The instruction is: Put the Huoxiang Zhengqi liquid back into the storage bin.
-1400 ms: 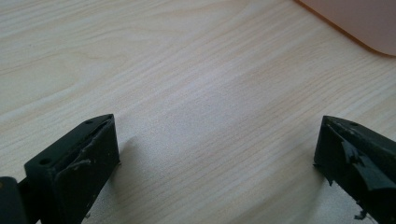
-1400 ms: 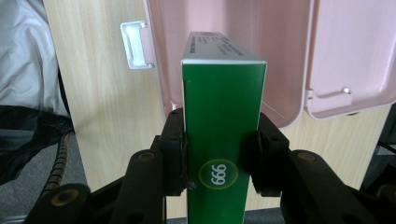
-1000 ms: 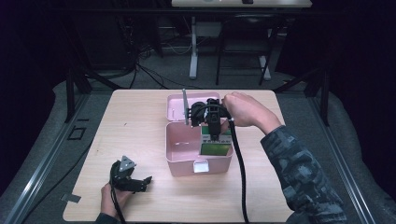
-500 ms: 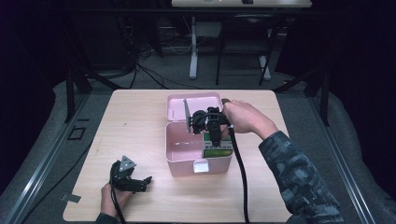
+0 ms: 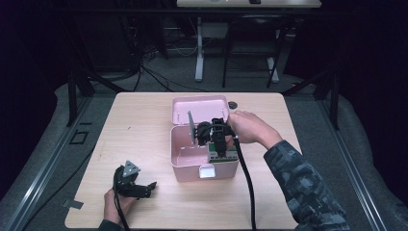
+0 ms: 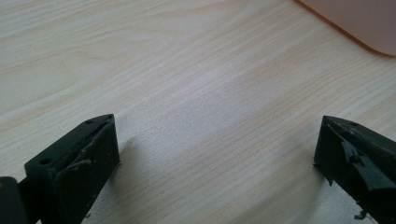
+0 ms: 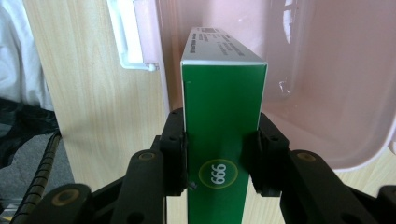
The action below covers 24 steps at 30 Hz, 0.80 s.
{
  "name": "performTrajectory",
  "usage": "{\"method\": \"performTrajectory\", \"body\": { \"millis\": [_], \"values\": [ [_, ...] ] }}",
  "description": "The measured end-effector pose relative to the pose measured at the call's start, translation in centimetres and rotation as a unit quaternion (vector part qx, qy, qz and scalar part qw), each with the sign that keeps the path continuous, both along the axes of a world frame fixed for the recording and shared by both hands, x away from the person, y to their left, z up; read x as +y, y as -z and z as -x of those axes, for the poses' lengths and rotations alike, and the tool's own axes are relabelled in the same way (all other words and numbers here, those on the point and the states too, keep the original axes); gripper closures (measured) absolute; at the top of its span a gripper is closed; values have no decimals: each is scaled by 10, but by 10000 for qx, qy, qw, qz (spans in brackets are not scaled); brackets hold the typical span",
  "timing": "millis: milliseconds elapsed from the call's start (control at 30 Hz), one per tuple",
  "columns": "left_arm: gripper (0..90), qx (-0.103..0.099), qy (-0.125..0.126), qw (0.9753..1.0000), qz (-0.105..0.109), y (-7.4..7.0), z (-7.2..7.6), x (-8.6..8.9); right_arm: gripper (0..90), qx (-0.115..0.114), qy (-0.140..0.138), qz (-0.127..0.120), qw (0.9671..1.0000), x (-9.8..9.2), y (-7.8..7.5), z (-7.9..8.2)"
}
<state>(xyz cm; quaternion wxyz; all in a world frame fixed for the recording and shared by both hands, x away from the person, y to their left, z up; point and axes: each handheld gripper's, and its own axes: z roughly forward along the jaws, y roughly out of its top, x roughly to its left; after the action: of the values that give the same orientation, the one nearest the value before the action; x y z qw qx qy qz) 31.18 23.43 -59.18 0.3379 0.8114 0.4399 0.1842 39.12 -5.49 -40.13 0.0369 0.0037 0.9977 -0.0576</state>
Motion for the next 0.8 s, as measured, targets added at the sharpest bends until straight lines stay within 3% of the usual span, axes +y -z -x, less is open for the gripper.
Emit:
{"method": "performTrajectory", "body": {
  "millis": [800],
  "values": [
    [0,-8,10,10000,-18,0,0,0,628,124,-90,-32,9999,-5,17,-3]
  ]
}}
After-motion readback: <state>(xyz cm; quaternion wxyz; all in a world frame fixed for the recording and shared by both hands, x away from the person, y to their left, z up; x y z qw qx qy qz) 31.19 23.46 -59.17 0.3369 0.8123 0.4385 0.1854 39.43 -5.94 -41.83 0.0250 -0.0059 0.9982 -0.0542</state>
